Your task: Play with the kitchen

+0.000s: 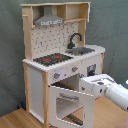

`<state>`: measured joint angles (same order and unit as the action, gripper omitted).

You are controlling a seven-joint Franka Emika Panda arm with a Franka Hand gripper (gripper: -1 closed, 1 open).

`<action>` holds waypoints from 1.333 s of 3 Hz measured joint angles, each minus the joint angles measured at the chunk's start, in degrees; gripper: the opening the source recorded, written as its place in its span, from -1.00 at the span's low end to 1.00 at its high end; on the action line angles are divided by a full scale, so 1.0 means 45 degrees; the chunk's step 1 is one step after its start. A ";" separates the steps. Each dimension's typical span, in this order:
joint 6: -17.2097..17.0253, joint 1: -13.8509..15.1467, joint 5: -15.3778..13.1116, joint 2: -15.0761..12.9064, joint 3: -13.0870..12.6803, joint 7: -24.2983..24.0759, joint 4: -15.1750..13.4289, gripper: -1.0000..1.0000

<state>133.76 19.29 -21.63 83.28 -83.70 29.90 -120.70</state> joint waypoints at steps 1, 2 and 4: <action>0.0655 -0.0571 0.0053 -0.0015 -0.0178 0.0000 -0.1005 1.00; 0.1277 -0.1281 0.0053 -0.0036 -0.0211 0.0032 -0.2098 1.00; 0.1914 -0.2957 0.0065 -0.0207 -0.0118 0.0287 -0.4111 1.00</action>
<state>142.37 5.98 -21.34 82.35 -84.23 31.20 -139.20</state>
